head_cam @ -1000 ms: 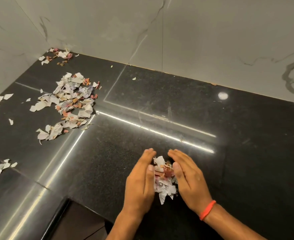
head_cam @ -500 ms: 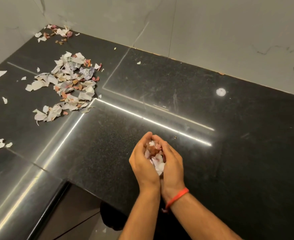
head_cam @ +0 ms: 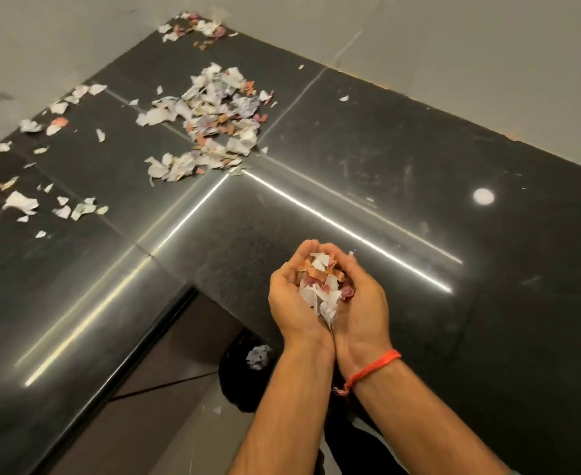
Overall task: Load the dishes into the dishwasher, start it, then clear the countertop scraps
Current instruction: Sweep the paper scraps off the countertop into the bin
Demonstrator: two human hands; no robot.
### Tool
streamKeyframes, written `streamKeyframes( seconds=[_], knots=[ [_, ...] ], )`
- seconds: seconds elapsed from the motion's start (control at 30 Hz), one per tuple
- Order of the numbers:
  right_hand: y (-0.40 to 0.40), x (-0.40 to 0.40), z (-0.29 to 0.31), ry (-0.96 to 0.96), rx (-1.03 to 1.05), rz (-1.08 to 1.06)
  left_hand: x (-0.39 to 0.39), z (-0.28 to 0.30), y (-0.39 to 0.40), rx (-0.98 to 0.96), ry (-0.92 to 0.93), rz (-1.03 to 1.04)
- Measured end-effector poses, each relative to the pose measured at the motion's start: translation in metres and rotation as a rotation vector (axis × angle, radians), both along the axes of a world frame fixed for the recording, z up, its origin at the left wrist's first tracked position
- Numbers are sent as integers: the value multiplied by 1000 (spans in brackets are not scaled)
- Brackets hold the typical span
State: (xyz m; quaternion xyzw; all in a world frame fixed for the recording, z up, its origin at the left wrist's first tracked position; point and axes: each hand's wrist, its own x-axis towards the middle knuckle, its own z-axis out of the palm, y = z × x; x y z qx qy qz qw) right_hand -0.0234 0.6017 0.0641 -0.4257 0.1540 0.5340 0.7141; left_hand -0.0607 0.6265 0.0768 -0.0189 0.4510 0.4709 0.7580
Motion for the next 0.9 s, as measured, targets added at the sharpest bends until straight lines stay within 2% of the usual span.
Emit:
streamKeyframes(
  seconds=[0.2, 0.37, 0.57, 0.7, 0.9],
  knots=[
    [-1, -67, 9, 33, 40, 121, -71, 1, -9, -22, 50, 98],
    [-14, -143, -15, 113, -5, 288, -147, -24, -24, -63, 113, 256],
    [-42, -201, -84, 229, -209, 311, -206, -89, -56, -268, 179, 277],
    [-62, -218, -138, 247, -381, 265, -223, -143, -76, -437, 186, 288],
    [-59, -228, -215, 291, -553, 251, -232, -223, -74, -557, 145, 255]
  ],
)
